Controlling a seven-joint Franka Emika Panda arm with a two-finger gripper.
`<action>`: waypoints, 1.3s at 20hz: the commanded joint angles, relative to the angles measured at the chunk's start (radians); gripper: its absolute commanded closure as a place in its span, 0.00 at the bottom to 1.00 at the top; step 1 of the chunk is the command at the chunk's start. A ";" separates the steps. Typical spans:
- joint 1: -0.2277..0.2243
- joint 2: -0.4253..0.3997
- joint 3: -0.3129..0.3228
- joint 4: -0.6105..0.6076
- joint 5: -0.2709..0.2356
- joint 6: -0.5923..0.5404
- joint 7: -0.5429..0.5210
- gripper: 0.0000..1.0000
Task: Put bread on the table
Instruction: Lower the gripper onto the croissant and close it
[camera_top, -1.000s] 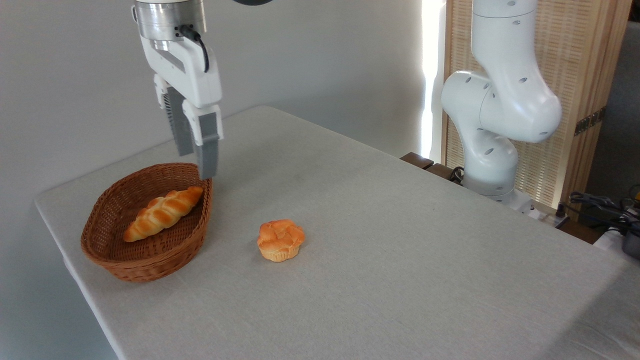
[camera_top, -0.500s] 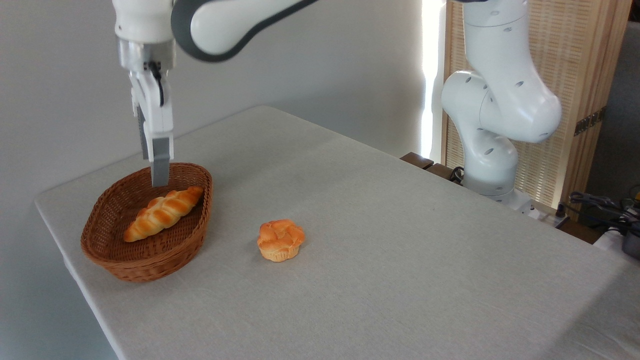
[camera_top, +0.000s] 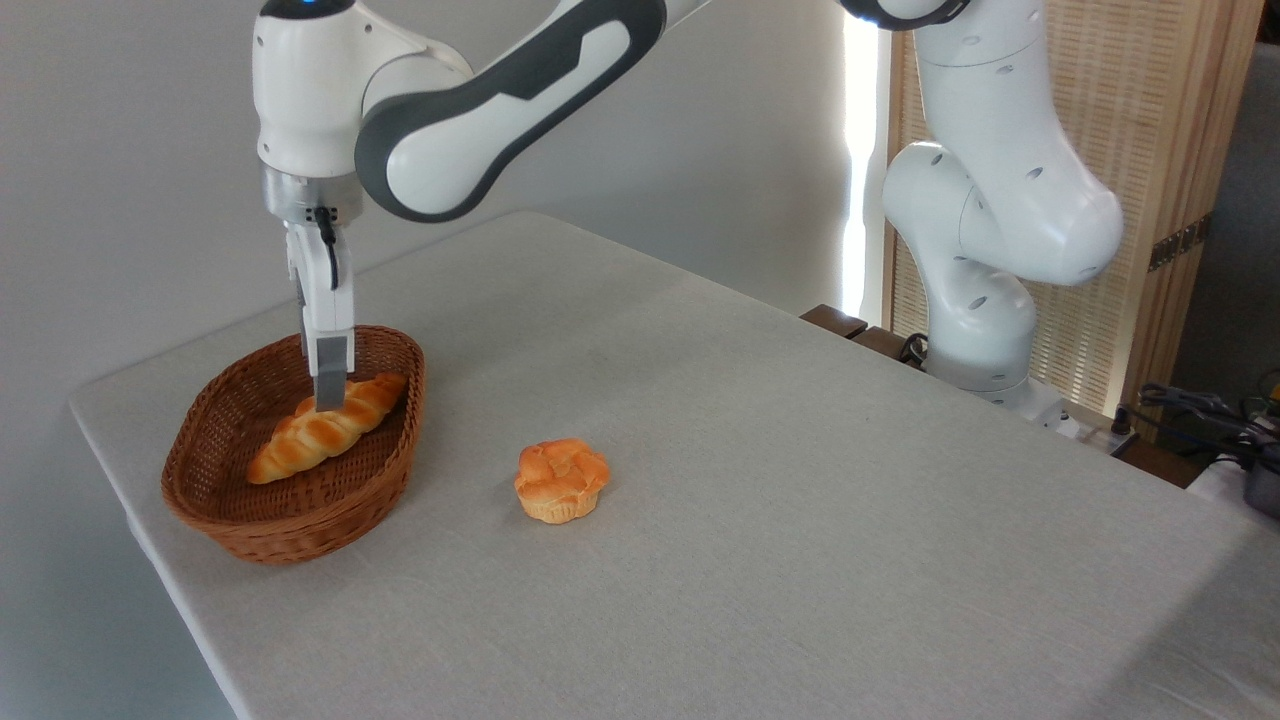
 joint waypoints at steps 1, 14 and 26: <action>0.006 0.022 -0.012 -0.020 0.009 0.048 0.006 0.00; -0.011 0.082 -0.016 -0.048 0.112 0.076 -0.005 0.23; -0.009 0.074 -0.013 -0.045 0.101 0.074 -0.003 0.81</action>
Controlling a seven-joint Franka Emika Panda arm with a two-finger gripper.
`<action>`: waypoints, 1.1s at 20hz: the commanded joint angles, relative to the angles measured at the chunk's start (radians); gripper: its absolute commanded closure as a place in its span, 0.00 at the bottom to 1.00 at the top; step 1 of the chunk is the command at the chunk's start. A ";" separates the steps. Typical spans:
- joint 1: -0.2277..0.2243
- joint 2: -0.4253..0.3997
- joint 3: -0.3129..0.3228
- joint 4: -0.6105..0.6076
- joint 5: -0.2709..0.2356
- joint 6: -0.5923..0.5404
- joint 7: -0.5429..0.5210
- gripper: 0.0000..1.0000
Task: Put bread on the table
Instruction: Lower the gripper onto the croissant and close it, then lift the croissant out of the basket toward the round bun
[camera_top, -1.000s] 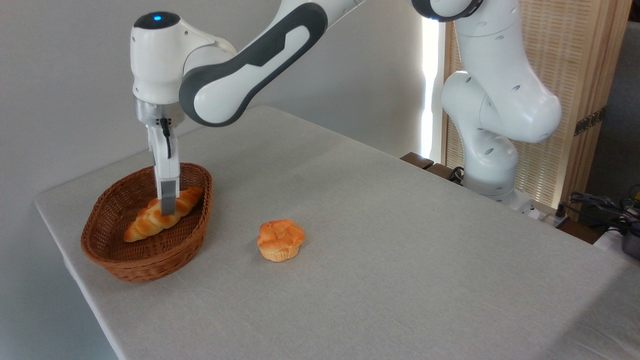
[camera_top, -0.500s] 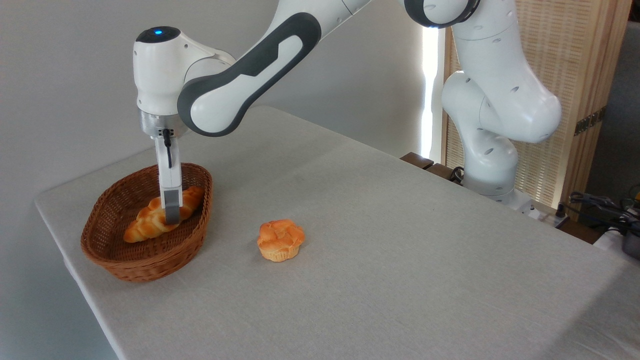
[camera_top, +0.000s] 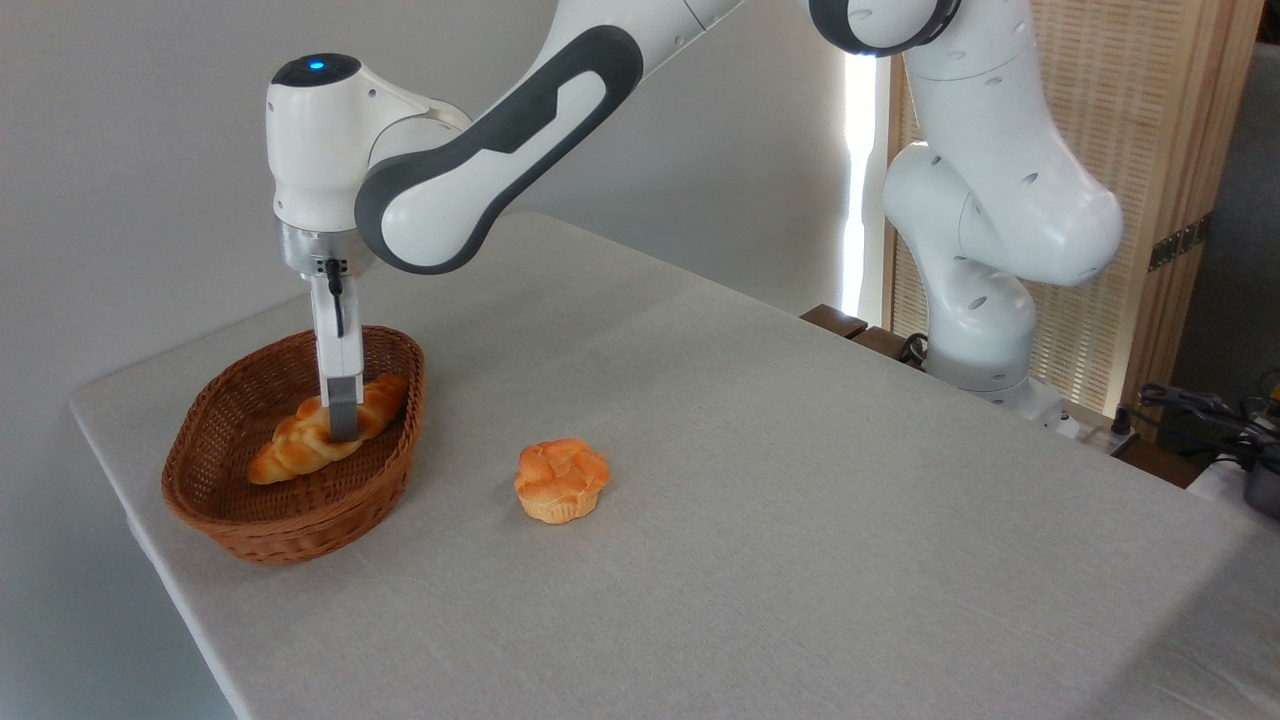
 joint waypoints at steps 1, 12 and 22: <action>-0.001 0.002 0.000 -0.009 -0.005 0.024 -0.005 0.83; 0.021 -0.051 0.021 0.006 -0.140 0.004 -0.012 0.93; 0.029 -0.109 0.094 0.150 -0.215 -0.263 0.006 0.92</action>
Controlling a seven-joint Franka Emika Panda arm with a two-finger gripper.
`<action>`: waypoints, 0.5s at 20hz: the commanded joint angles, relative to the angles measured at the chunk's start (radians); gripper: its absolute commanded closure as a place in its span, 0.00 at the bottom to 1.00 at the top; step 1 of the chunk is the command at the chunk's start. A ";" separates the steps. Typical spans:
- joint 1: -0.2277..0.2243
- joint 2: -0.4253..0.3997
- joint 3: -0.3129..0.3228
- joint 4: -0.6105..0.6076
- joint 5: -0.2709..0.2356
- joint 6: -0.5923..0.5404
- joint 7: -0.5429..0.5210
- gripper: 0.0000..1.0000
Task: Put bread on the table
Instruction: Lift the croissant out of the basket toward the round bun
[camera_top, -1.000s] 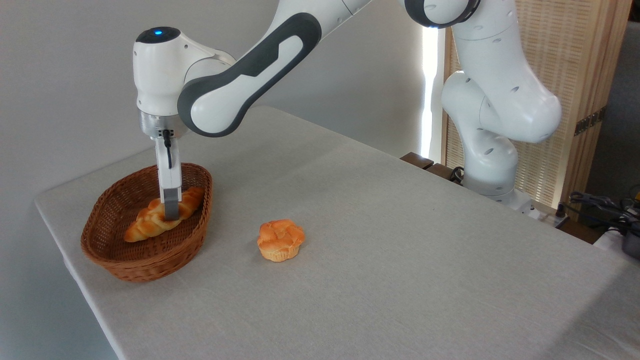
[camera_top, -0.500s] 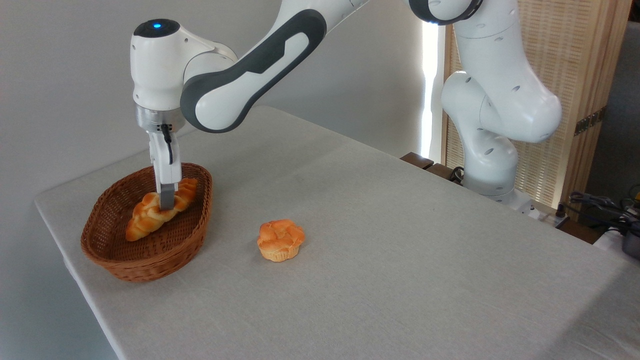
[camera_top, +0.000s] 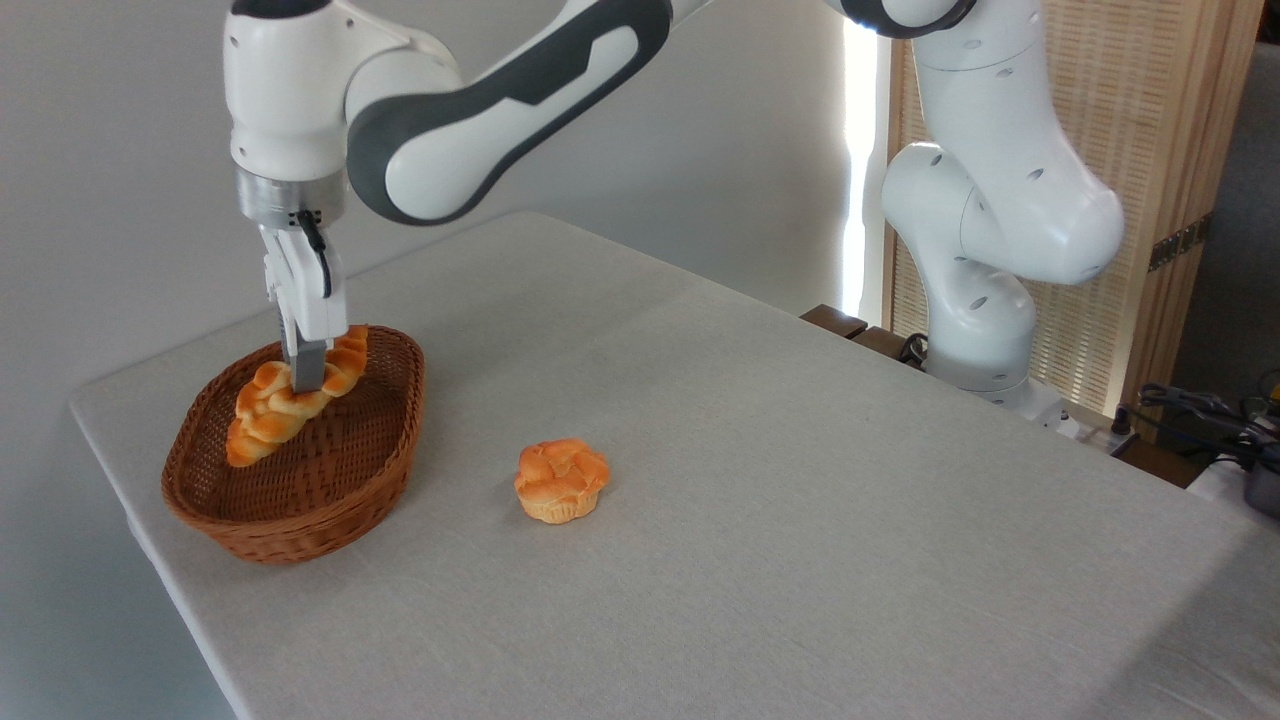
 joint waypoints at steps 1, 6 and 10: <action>-0.002 -0.093 0.046 0.001 -0.025 -0.144 0.024 0.92; -0.002 -0.394 0.118 -0.324 -0.026 -0.257 0.326 0.86; -0.014 -0.463 0.119 -0.438 -0.014 -0.289 0.432 0.81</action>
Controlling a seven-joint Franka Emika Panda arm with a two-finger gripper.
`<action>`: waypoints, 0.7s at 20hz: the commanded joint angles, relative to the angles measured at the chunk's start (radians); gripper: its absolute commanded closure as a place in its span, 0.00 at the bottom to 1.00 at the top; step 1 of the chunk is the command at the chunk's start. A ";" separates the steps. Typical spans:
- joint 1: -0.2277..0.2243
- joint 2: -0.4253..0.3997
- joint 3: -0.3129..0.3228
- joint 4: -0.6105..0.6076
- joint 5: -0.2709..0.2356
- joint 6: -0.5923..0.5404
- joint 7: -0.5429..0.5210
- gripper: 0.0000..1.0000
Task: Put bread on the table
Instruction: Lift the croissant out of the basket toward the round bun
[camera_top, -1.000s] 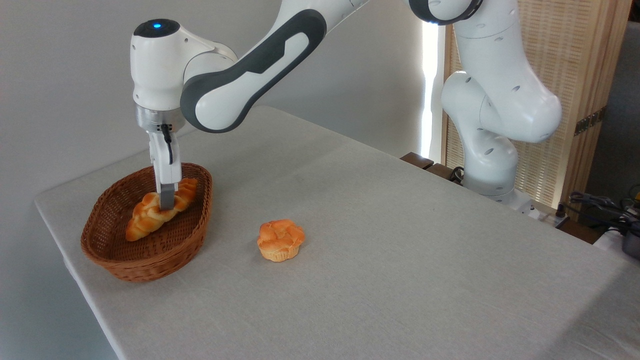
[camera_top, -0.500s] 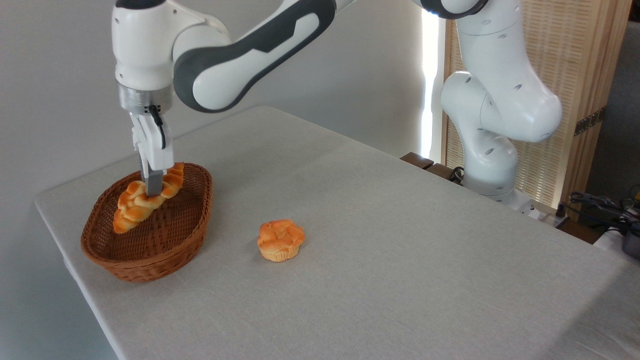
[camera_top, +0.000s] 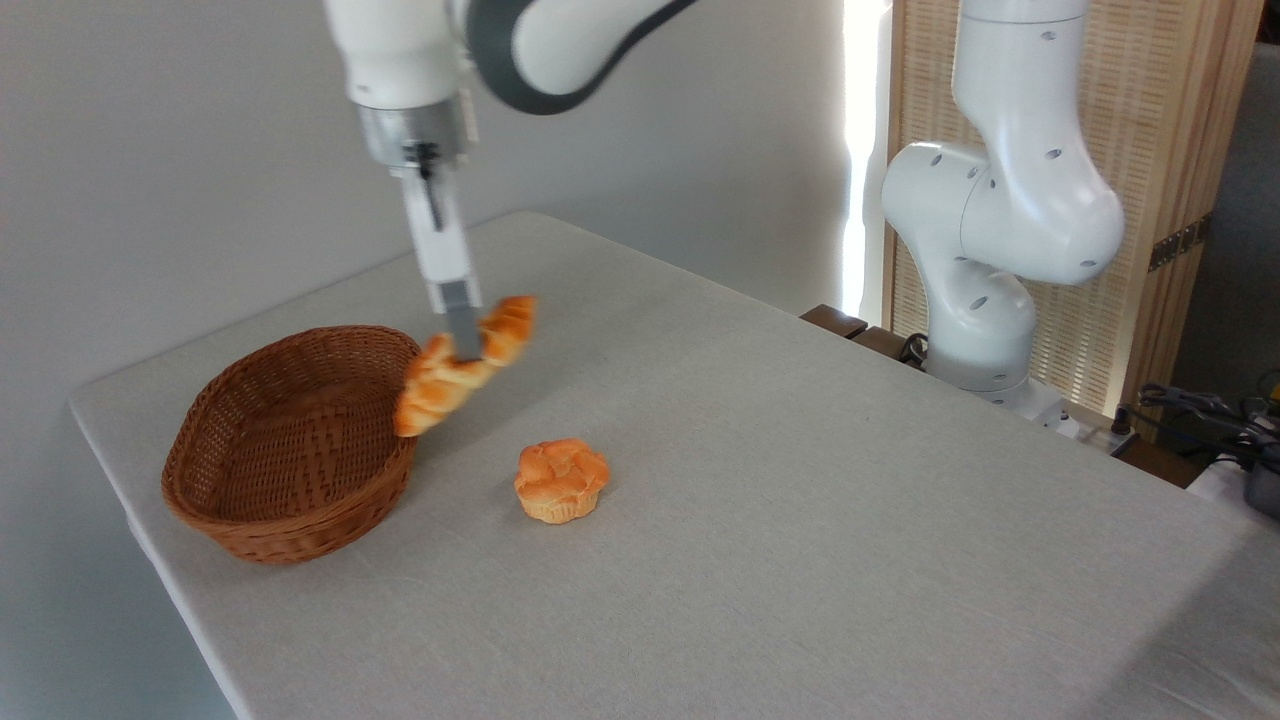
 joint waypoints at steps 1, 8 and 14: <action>-0.019 -0.080 0.016 -0.130 -0.012 -0.029 0.083 0.80; -0.071 -0.014 0.004 -0.138 -0.001 -0.029 0.083 0.08; -0.099 0.018 0.002 -0.138 0.001 -0.033 0.106 0.00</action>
